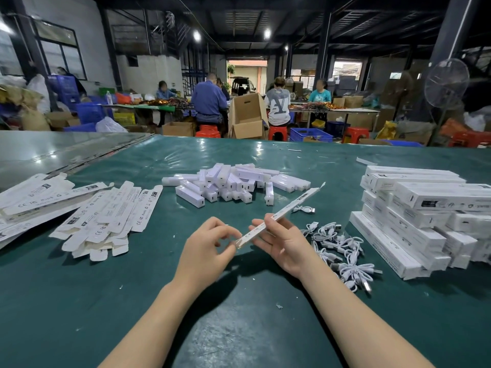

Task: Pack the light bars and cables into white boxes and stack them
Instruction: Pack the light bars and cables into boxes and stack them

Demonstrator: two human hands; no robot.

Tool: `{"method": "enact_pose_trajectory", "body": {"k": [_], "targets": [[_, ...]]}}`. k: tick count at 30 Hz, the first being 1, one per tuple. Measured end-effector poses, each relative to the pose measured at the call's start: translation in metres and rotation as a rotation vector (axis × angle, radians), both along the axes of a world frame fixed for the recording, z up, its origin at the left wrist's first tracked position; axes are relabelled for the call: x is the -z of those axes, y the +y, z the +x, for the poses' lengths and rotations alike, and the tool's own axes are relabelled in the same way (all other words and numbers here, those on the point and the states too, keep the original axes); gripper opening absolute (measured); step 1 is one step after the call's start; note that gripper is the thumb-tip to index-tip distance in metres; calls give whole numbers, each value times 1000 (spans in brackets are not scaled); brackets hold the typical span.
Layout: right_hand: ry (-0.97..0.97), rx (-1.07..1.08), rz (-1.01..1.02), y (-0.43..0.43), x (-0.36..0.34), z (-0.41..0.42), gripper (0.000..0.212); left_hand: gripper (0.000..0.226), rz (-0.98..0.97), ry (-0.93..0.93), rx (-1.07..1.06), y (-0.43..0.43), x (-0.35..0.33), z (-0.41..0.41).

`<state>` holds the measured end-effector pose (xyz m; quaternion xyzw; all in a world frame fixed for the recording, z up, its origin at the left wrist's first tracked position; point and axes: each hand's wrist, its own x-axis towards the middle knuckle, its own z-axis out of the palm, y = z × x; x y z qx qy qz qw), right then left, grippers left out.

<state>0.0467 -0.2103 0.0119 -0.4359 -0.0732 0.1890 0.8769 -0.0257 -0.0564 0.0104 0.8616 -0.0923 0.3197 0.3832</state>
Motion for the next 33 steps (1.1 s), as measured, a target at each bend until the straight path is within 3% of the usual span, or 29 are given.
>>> {"method": "enact_pose_trajectory", "body": {"k": [8,19,26,30,33], "targets": [[23,32,16,-3,-3,0,4,24,-8,13,-25,0,3,0],[8,-16,18,-5,-2,-2,14,18,188,85,-6,-2,4,0],[9,1,25,-5,-3,-3,11,24,104,130,43,-2,4,0],[-29,-27,-12,-5,-4,-4,23,32,38,174,93,-5,5,-1],[-30,-25,-12,-5,-3,-4,26,23,-60,186,128,-11,5,-4]]}}
